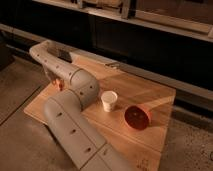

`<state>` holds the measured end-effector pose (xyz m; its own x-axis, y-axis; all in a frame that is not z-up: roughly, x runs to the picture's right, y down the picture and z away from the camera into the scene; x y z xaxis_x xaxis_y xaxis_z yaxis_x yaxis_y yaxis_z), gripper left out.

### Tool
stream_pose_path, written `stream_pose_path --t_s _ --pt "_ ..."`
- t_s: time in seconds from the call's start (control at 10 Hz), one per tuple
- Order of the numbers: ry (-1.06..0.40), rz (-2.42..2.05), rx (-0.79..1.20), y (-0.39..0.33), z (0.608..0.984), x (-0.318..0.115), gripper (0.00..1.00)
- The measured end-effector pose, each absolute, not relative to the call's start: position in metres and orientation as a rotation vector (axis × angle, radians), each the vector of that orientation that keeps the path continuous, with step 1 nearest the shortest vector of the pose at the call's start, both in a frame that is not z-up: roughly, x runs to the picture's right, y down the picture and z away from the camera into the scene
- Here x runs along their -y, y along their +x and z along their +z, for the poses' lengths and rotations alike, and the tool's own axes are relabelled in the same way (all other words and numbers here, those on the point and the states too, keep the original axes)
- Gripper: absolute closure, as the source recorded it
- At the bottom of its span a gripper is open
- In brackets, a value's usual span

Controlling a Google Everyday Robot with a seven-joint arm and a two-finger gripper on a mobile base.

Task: Place the pepper on the white sponge

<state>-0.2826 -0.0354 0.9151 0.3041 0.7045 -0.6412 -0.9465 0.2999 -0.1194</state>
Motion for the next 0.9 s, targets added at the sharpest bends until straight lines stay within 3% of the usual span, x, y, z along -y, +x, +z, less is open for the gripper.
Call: stream_pose_path --t_s 0.9 --pt "-0.402 1.167 -0.615 -0.240 0.852 0.084 1.00"
